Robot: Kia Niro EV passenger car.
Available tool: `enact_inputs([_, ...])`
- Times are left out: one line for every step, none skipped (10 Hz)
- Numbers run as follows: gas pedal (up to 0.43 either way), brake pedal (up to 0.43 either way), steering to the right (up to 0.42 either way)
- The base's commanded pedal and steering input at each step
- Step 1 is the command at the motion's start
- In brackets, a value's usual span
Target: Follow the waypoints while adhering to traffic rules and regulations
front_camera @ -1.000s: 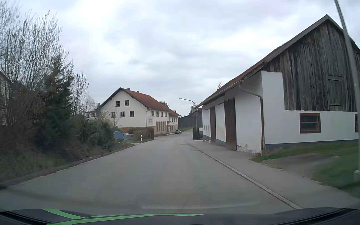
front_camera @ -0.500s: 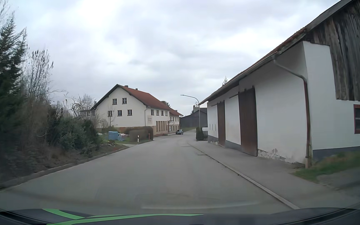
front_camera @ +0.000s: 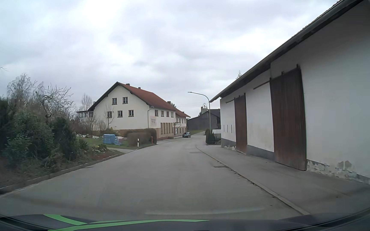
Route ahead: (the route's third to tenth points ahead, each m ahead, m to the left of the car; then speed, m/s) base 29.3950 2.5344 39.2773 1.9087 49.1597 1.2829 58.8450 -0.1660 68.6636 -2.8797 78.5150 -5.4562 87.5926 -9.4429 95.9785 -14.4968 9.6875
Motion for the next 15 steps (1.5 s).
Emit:
enact_inputs([0.067,0.0,-0.008])
enact_inputs([0.067,0.0,-0.009])
enact_inputs([0.067,0.0,-0.009])
enact_inputs([0.067,0.0,-0.008])
enact_inputs([0.067,0.0,-0.008])
enact_inputs([0.067,0.0,-0.009])
enact_inputs([0.059,0.0,-0.008])
enact_inputs([0.039,0.0,-0.008])
enact_inputs([0.039,0.0,-0.008])
enact_inputs([0.039,0.0,-0.008])
enact_inputs([0.039,0.0,-0.008])
enact_inputs([0.039,0.0,-0.008])
enact_inputs([0.039,0.0,-0.007])
enact_inputs([0.039,0.0,-0.005])
enact_inputs([0.039,0.0,-0.002])
